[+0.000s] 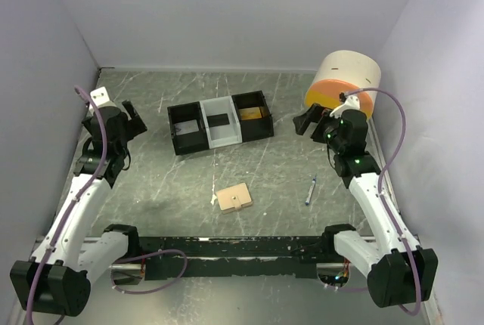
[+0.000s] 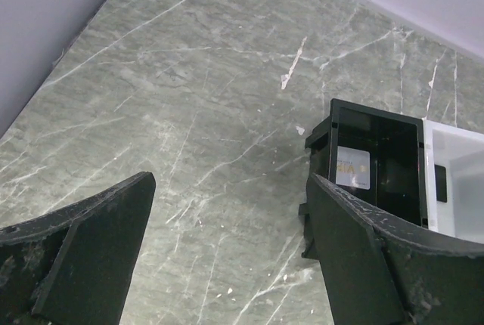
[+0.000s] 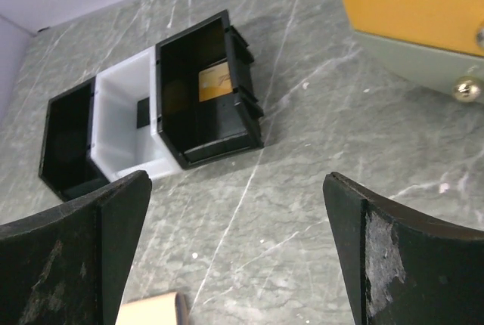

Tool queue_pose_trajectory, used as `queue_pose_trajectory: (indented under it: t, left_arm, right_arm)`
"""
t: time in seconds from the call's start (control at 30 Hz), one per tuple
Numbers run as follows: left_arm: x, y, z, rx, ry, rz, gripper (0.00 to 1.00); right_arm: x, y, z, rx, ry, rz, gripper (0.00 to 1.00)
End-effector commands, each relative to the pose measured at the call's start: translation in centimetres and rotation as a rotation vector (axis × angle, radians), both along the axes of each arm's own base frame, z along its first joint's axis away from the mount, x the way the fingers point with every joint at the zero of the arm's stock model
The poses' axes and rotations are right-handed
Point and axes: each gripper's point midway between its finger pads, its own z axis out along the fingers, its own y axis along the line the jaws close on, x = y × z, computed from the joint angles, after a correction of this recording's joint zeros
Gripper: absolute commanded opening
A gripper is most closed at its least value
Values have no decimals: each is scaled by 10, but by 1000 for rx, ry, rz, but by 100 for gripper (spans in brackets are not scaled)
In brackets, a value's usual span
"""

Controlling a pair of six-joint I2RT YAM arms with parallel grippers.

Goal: Take the credit cards out of the card holder

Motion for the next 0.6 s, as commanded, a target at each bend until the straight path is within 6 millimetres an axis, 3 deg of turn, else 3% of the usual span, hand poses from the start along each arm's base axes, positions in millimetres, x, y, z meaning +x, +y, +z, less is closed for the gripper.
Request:
queue_pose_trajectory:
  t: [0.0, 0.1, 0.27, 0.57]
  left_arm:
    - [0, 1, -9, 4, 31, 13, 94]
    - [4, 1, -13, 4, 29, 13, 94]
    - [11, 0, -19, 5, 40, 13, 94]
    - [39, -8, -48, 15, 100, 1, 94]
  right_arm:
    - [-5, 25, -6, 77, 0, 127, 100]
    - [-17, 55, -9, 110, -6, 327, 100]
    - [-28, 80, -21, 186, 47, 477, 97]
    - [-26, 112, -56, 24, 178, 470, 94]
